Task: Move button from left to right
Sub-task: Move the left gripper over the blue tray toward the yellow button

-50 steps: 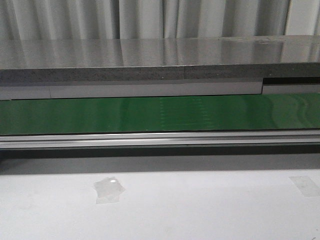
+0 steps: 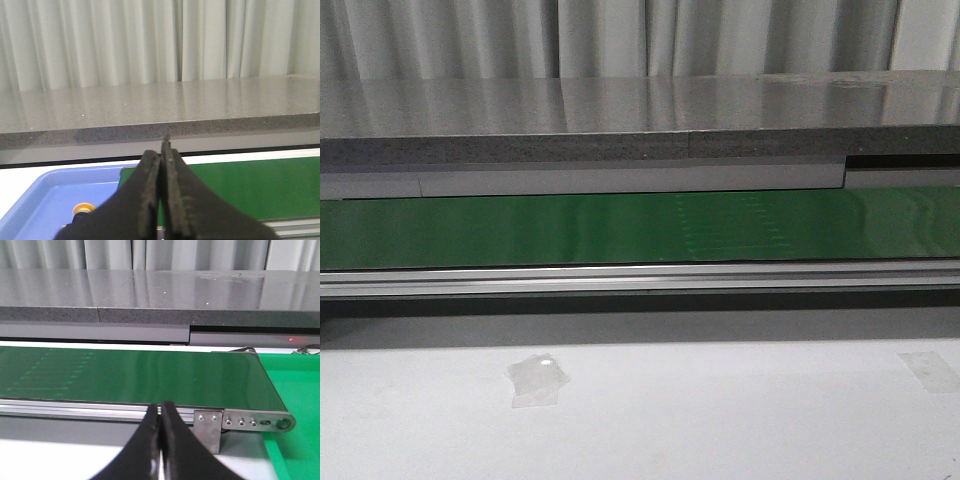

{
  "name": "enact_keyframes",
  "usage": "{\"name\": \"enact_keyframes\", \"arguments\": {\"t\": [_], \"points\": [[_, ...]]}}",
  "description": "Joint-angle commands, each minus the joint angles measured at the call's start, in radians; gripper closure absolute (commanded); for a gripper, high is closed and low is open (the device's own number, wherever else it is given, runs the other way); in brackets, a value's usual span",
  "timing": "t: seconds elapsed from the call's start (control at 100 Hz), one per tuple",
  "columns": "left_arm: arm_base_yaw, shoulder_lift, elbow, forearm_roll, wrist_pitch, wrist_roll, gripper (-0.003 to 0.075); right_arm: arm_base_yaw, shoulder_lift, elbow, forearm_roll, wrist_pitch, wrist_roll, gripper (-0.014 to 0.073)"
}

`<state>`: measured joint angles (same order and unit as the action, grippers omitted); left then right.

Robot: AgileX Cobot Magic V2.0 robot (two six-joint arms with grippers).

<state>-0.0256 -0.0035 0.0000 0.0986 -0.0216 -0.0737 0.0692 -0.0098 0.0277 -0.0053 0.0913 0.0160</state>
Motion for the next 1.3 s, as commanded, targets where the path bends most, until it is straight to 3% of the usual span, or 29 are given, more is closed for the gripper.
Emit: {"name": "enact_keyframes", "arguments": {"t": [0.0, 0.13, 0.49, 0.95, 1.09, 1.29], "points": [[0.003, -0.035, 0.034, -0.001, -0.088, -0.012, 0.0740, 0.001, -0.019, -0.016, -0.007, -0.075, -0.002, 0.0662], [0.003, -0.035, -0.006, -0.016, -0.058, -0.012, 0.0740, 0.001, -0.019, -0.016, -0.007, -0.075, -0.002, 0.0662], [0.003, 0.074, -0.282, -0.056, 0.244, -0.012, 0.0740, 0.001, -0.019, -0.016, -0.007, -0.075, -0.002, 0.0662], [0.003, 0.521, -0.744, -0.056, 0.767, -0.012, 0.0740, 0.001, -0.019, -0.016, -0.007, -0.075, -0.002, 0.0662], [0.003, 0.647, -0.833, -0.059, 0.878, -0.012, 0.0740, 0.001, -0.019, -0.016, -0.007, -0.075, -0.002, 0.0662], [0.003, 0.748, -0.856, -0.077, 0.907, -0.012, 0.0740, 0.001, -0.019, -0.016, -0.007, -0.075, -0.002, 0.0662]]}}
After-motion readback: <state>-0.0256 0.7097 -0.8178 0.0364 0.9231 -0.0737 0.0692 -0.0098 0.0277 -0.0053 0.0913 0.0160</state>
